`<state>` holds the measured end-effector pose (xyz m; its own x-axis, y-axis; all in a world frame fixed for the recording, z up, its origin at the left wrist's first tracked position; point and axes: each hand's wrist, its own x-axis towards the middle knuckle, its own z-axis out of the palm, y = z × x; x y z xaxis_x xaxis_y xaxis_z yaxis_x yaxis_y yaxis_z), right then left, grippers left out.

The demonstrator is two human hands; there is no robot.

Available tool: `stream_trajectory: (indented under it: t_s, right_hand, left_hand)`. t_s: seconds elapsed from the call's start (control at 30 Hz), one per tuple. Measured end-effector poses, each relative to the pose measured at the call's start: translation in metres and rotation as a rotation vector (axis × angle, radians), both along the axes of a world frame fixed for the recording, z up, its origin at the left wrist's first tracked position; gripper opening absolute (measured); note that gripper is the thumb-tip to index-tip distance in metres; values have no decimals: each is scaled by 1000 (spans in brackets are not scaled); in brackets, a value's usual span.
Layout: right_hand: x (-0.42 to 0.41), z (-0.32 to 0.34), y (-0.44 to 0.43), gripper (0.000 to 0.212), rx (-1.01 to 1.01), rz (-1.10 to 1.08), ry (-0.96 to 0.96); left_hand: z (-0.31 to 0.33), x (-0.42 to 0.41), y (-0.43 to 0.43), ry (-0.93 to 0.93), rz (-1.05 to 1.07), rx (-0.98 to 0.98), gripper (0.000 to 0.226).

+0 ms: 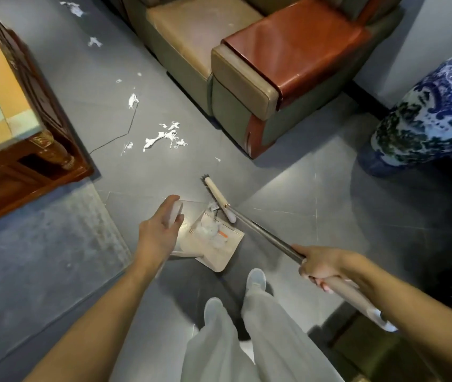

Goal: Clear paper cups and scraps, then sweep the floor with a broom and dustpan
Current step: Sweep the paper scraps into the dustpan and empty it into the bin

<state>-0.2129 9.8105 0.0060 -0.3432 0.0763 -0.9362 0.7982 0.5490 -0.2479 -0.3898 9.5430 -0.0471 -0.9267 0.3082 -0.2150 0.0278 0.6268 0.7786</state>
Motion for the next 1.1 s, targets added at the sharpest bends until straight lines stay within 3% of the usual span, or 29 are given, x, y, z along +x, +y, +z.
stream_trajectory:
  t_s: [0.17,0.43,0.6,0.7,0.87,1.1]
  right_hand:
    - [33,7,-8,71,56,-143,-15]
    - [44,-13,-15,63,157,-152,-18]
    - [16,-32,-30,57,92,-110,-49]
    - [14,-33,-47,63,5,-135,-78]
    - [20,-10,-35,75,-109,-191,-129]
    - [-29,0,-12,66,64,50,-10]
  left_hand:
    - [5,12,-4,15,-85,-20,32]
    - [8,18,-3,96,-154,-119,28]
    - [3,20,6,81,-53,-73,29]
    - [2,20,28,43,49,-30,31]
    - [5,23,33,88,37,-40,33]
    - [0,0,24,40,190,-32,31]
